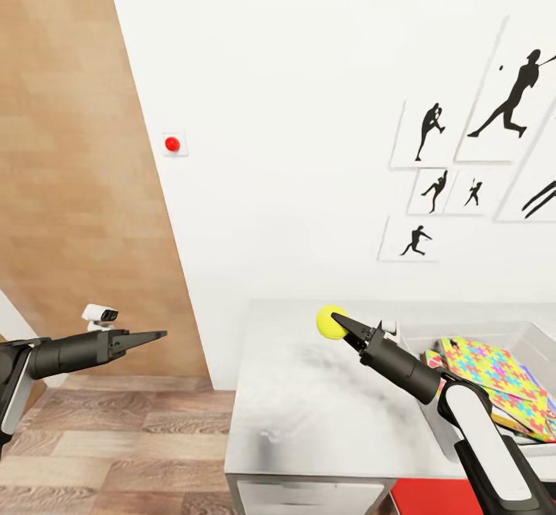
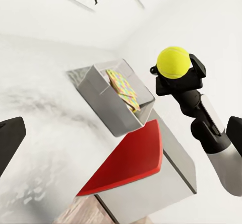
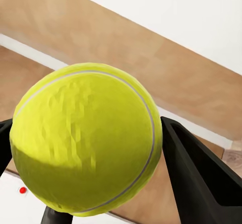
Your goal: Put all the toys in the child's room - the three board games (two on the bed and one on the table), the two jigsaw puzzles on the table, and the tennis ball on the table - inside the toy box on the table in the child's room.
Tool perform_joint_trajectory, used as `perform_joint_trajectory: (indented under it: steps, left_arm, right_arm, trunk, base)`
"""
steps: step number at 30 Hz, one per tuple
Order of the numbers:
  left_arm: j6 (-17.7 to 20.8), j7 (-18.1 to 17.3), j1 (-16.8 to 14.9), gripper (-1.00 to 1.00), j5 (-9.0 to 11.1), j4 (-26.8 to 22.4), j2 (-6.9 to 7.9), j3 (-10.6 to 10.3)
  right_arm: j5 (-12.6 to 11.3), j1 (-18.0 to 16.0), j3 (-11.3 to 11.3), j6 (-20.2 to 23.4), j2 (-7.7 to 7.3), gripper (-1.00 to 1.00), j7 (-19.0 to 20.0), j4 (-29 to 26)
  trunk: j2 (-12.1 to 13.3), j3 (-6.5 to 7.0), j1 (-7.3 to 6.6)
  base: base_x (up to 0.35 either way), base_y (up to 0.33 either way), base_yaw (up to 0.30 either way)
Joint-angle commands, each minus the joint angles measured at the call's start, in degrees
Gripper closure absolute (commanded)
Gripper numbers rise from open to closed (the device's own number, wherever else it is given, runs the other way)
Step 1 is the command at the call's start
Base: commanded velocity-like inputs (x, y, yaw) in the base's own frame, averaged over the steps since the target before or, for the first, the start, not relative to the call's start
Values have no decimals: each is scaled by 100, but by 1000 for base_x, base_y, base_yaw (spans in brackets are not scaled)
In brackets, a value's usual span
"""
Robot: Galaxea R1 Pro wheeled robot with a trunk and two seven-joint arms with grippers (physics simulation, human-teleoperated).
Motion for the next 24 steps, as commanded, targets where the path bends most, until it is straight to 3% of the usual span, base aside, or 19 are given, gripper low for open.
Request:
perform_joint_trajectory:
  steps: [1, 8, 15, 24]
  left_arm:
    - [60, -24, -4, -100, -7, -1, 2, -3]
    - [52, -24, -4, -100, -12, -1, -4, -8]
    - [38, -24, -4, -100, -12, -1, -10, -25]
    - [23, -24, -4, -100, -13, -1, -14, -31]
  right_arm:
    - [-14, -5, 2, 18, -3, 100, 3, 1]
    - [-13, -6, 17, 16, 7, 100, -5, 1]
    - [-9, -6, 19, -114, -2, 100, -2, 1]
    - [430, -10, -4, -129, 29, 100, 3, 1]
  trunk:
    - [-12, -2, 4]
    - [-12, 64, 4]
    - [-12, 131, 4]
    - [-12, 162, 4]
  base:
    - [0, 0, 0]
    - [0, -25, 0]
    - [0, -191, 0]
    - [0, -23, 0]
